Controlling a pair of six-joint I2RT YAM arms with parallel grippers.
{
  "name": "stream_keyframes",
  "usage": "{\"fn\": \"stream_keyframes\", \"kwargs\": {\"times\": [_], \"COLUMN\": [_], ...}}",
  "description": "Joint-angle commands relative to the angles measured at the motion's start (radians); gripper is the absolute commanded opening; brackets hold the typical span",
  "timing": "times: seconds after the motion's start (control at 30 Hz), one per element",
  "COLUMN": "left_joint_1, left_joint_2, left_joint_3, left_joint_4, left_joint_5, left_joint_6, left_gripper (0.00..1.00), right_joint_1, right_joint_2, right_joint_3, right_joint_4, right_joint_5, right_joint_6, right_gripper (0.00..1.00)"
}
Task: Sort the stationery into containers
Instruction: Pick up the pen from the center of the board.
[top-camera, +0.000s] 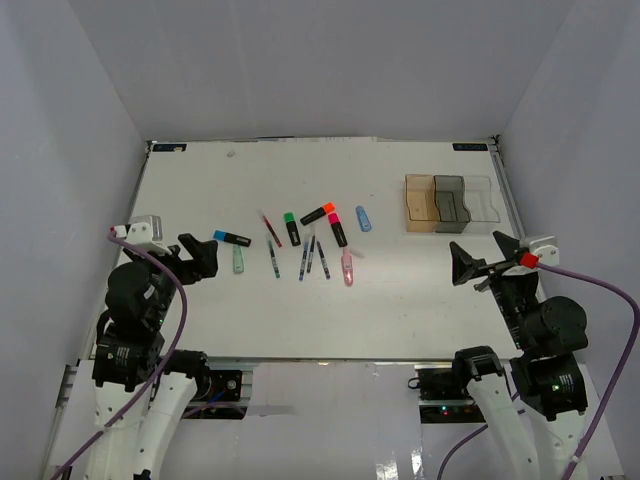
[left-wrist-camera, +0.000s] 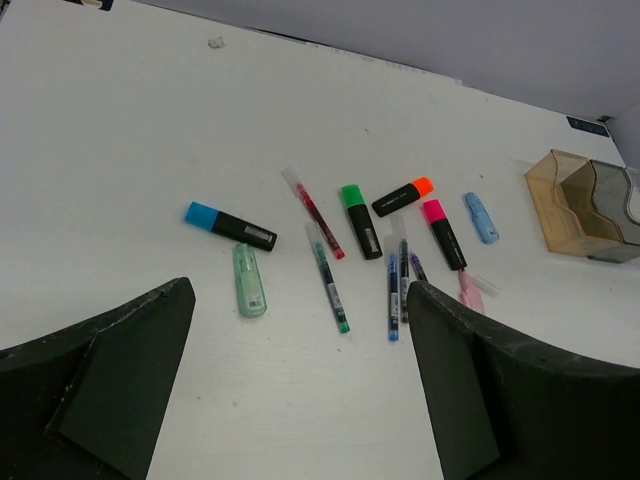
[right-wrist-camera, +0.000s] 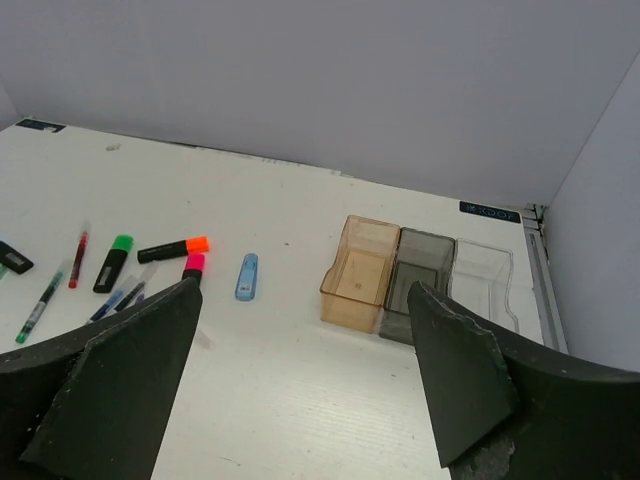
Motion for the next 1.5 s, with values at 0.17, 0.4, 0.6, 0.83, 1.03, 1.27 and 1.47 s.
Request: {"fn": "stream_keyframes", "kwargs": {"times": [0.17, 0.4, 0.6, 0.83, 1.03, 1.27, 1.47], "left_joint_1": [-0.005, -0.005, -0.003, -0.003, 0.003, 0.033, 0.04], "left_joint_2": [0.055, 0.215, 0.408, 0.609, 0.631, 0.609, 0.615], "left_joint_3": [-0.038, -0.009, 0.082, 0.189, 0.082, 0.043, 0.043], "left_joint_4": [0.086, 0.14, 0.247, 0.323, 0.401, 0.39, 0.384], "left_joint_5": [0.034, 0.079, 0.117, 0.1, 0.078, 0.064, 0.066], "left_joint_6": [-0.029, -0.07, -0.078, -0.029, 0.006, -0.004, -0.004], "left_gripper": [0.98, 0.98, 0.98, 0.98, 0.98, 0.98, 0.98], "right_joint_1": [0.006, 0.006, 0.008, 0.064, 0.262, 0.359, 0.419], "right_joint_2": [0.077, 0.255, 0.507, 0.879, 1.154, 1.479, 1.691], "right_joint_3": [-0.01, -0.004, 0.118, 0.256, 0.388, 0.597, 0.721], "right_joint_4": [0.064, 0.15, 0.182, 0.188, 0.207, 0.174, 0.159], "right_joint_5": [-0.129, -0.191, -0.191, -0.15, 0.055, 0.136, 0.176], "right_joint_6": [0.028, 0.138, 0.198, 0.177, 0.077, 0.04, 0.04], "right_gripper": [0.9, 0.9, 0.9, 0.9, 0.9, 0.92, 0.97]}}
